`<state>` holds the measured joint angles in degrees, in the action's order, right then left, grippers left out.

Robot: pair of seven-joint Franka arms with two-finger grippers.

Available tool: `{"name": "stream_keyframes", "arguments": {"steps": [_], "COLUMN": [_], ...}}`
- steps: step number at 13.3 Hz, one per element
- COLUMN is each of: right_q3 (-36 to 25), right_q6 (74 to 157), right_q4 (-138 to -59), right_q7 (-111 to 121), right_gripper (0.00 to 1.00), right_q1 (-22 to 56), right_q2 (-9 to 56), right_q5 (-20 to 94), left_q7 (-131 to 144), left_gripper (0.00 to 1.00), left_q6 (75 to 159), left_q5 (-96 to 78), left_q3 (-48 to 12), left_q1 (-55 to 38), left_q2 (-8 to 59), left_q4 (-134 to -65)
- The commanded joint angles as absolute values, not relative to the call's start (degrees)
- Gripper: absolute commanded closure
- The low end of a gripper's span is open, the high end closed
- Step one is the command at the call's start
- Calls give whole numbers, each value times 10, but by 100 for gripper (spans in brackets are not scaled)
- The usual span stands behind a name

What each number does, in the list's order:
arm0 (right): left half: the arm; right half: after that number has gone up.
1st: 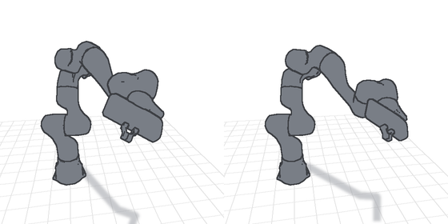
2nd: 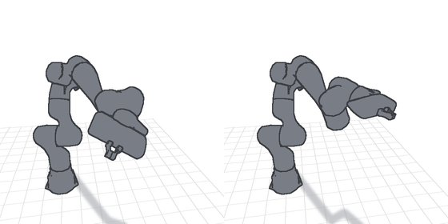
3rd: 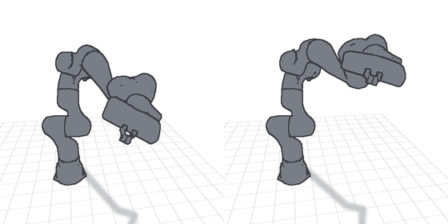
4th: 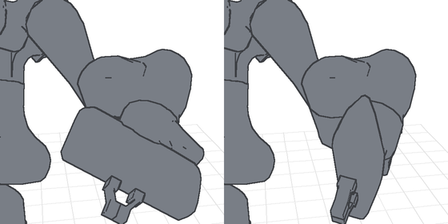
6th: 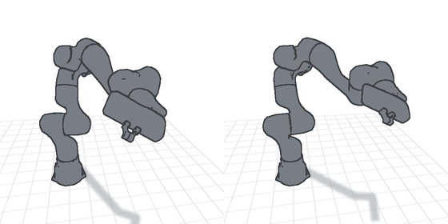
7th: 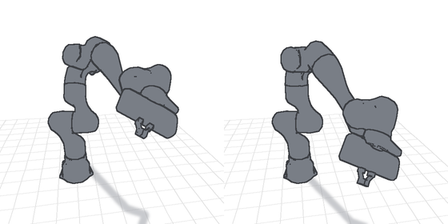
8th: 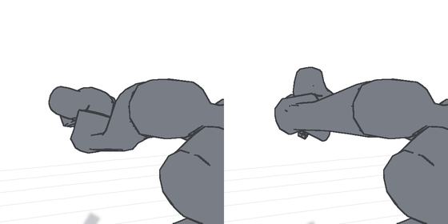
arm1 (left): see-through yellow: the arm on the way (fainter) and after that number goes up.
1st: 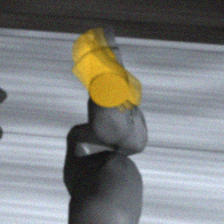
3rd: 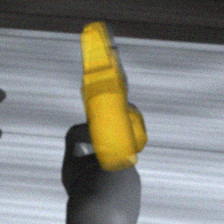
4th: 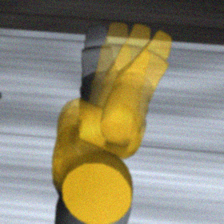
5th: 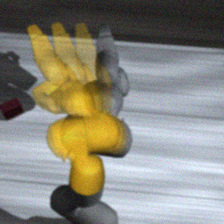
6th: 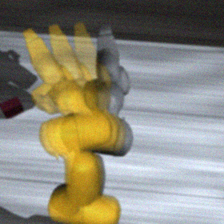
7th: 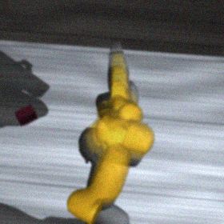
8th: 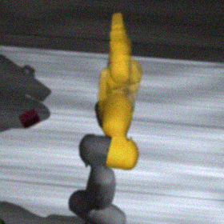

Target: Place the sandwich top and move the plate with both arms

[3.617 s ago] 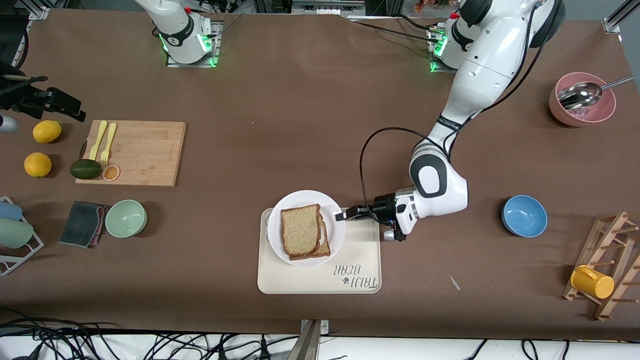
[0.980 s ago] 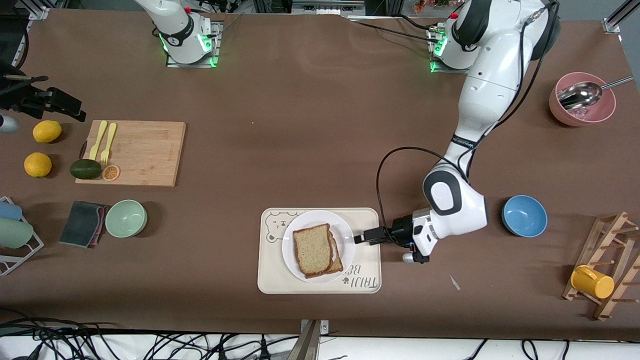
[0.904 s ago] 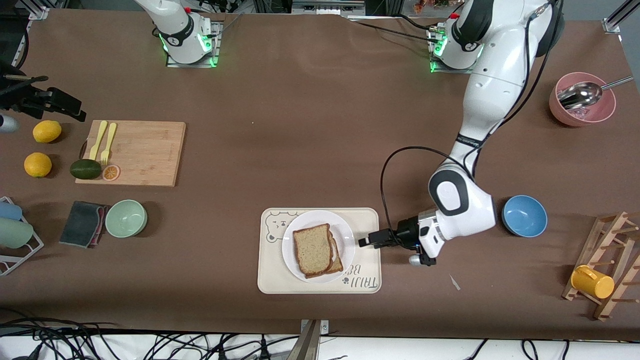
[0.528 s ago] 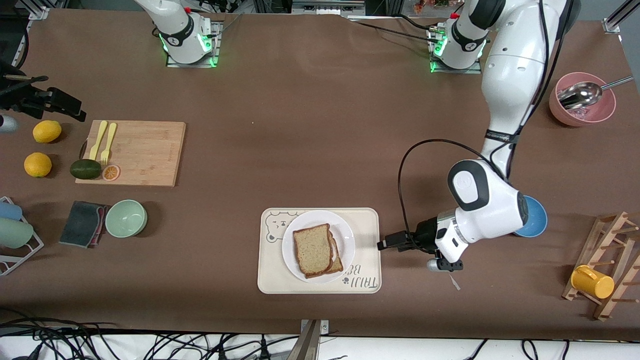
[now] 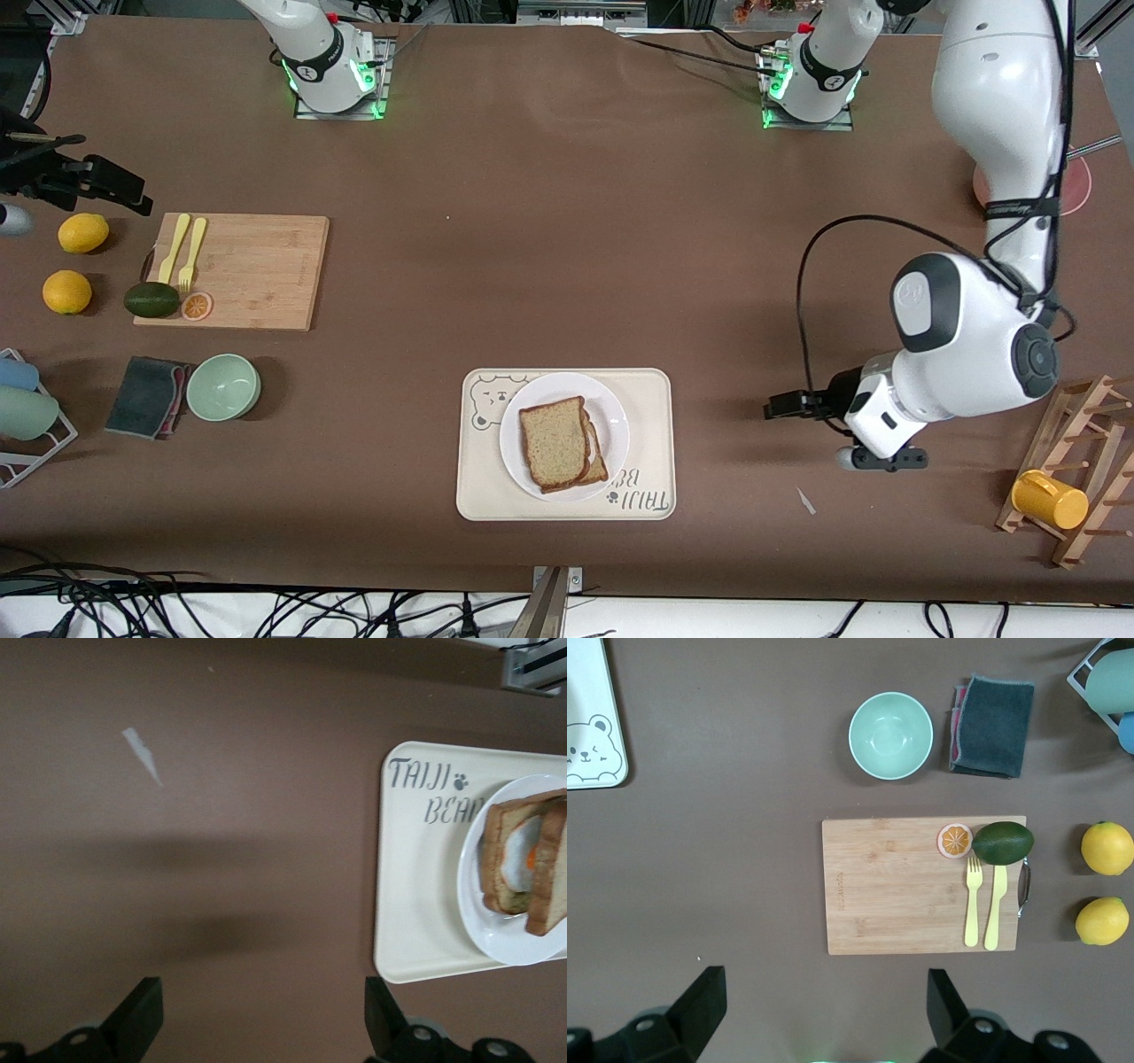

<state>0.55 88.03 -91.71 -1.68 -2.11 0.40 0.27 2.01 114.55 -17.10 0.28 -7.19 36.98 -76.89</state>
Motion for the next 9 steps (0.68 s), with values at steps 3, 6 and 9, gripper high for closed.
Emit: {"name": "stream_keyframes", "arguments": {"steps": [3, 6, 9], "right_q3": [8, 8, 8], "right_q6": [877, 877, 878], "right_q4": [-924, -924, -924], "right_q7": [-16, -16, -16], "right_gripper": [0, 0, 0], "right_q1": [-23, -23, -23], "right_q2": [-4, -4, -4], "right_q5": [6, 6, 6], "left_q7": [28, 24, 18], "left_gripper": [0, 0, 0], "left_q6": [1049, 961, 910], "left_q5": [-108, -72, -72], "left_q3": [4, 3, 2], "left_q1": [-37, -24, -24], "left_q2": [251, 194, 147], "left_q4": [-832, -833, -833]}}
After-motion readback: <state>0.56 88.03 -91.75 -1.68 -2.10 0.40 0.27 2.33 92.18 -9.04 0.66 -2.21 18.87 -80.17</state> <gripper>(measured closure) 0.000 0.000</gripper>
